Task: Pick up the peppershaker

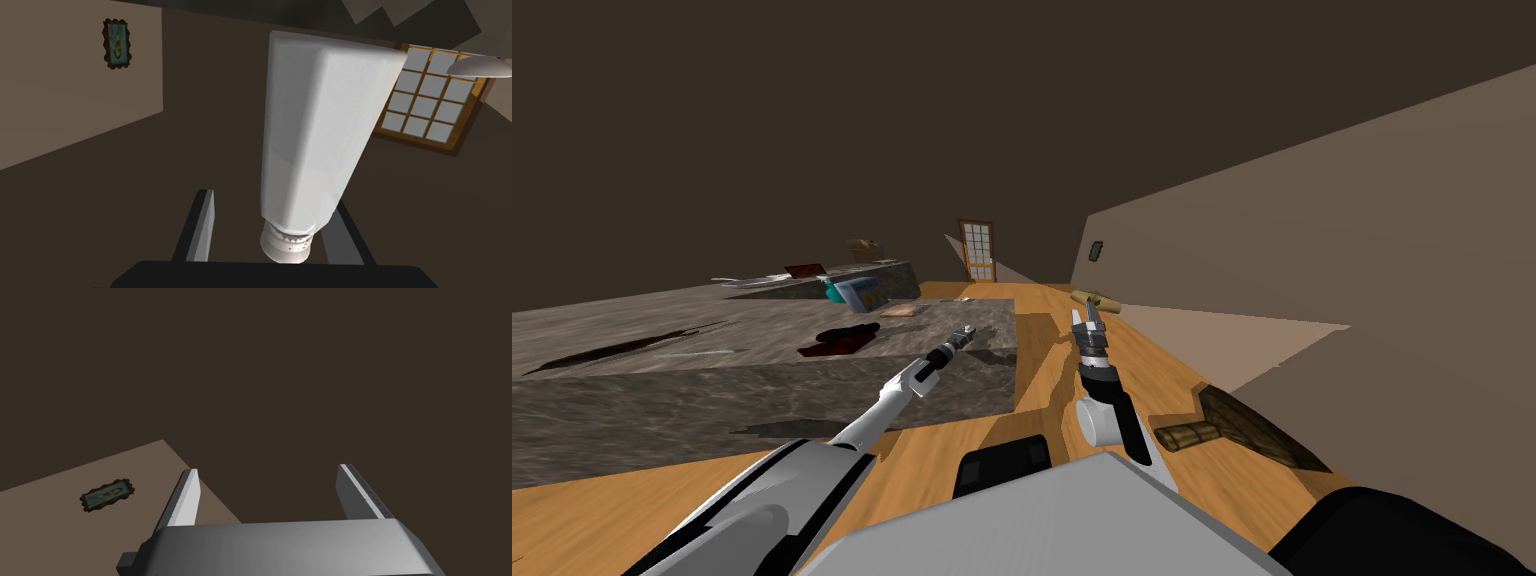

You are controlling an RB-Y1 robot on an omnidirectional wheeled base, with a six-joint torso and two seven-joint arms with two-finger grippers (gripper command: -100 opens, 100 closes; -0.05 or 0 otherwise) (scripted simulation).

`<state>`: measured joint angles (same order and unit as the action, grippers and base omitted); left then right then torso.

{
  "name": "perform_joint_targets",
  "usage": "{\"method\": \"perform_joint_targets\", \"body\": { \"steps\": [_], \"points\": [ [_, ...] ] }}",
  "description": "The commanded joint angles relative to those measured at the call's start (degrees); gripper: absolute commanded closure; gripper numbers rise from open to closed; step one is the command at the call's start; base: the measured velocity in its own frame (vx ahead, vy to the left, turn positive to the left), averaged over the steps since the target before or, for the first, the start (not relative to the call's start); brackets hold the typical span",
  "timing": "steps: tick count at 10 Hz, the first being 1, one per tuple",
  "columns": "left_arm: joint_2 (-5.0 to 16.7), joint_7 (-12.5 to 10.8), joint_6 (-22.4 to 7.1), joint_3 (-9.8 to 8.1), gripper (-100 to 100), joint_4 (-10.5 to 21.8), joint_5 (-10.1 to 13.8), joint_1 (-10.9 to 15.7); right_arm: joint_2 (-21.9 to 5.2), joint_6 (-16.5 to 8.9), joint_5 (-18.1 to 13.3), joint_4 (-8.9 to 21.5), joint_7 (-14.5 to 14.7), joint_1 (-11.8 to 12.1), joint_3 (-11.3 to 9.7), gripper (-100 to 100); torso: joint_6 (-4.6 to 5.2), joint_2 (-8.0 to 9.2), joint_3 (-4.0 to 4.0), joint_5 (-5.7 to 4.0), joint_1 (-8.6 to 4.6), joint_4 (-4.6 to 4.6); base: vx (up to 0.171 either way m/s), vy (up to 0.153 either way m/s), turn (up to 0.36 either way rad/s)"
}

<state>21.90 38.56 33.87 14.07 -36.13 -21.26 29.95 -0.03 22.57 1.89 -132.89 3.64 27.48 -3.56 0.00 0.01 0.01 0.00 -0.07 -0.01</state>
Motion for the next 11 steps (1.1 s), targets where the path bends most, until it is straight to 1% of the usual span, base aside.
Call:
{"method": "perform_joint_targets", "body": {
  "steps": [1, 4, 5, 6, 7, 8, 10, 11],
  "points": [
    [0.0, 0.0, 0.0, 0.0, 100, 0.0, 0.0, 0.0, 0.0, 0.0, 0.0, 0.0, 0.0, 0.0, 0.0, 0, 0.0, 0.0, 0.0, 0.0, 0.0, 0.0, 0.0, 0.0, 0.0],
    [0.0, 0.06, 0.04, 0.03, 100, -0.04, -0.03, 0.04, 0.0, 0.0, 0.0, 0.0, 0.0, 0.0, 0.0, 0, 0.0, -0.08, -0.07, 0.04, 0.03, -0.05, 0.0, 0.0, 0.0],
    [0.0, 0.05, 0.04, 0.03, 0, -0.04, -0.03, 0.04, 0.0, 0.0, 0.0, 0.0, 0.0, 0.0, 0.0, 0, -0.01, -0.09, -0.07, 0.04, 0.03, -0.05, 0.0, 0.0, 0.0],
    [0.52, -0.76, -0.75, -1.41, 100, -2.91, -0.78, -2.83, 0.0, 0.0, 0.0, 0.0, 0.0, 0.0, 0.0, 0, -0.01, -0.1, -0.08, 0.04, 0.03, -0.05, 0.059, -0.014, -0.122],
    [0.52, -0.76, -0.75, -1.41, 100, -4.39, -0.78, -4.8, 0.0, 0.0, 0.0, 0.0, 0.0, 0.0, -0.01, 0, 0.01, -0.25, -0.15, 0.03, -0.01, -0.07, 0.071, -0.007, -0.062],
    [1.07, -1.46, -1.41, -2.91, 100, -6.8, -1.53, -6.4, 0.0, 0.0, 0.0, 0.0, 0.0, 0.0, 0.0, 0, -0.01, -0.35, -0.26, 0.07, 0.04, -0.18, 0.086, -0.019, -0.103],
    [1.07, -1.46, -1.41, -2.91, 100, -9.9, -1.53, -9.54, 0.0, 0.0, 0.0, 0.0, 0.0, 0.0, 0.0, 0, 0.03, -0.57, -0.41, 0.11, 0.06, -0.27, 0.059, -0.005, -0.027],
    [1.62, -2.17, -2.06, -4.4, 100, -12.46, -2.29, -11.53, 0.0, 0.0, 0.0, 0.0, 0.0, 0.0, 0.0, 0, -0.01, -0.48, -0.44, 0.16, 0.11, -0.4, 0.056, -0.009, -0.153]
  ]
}}
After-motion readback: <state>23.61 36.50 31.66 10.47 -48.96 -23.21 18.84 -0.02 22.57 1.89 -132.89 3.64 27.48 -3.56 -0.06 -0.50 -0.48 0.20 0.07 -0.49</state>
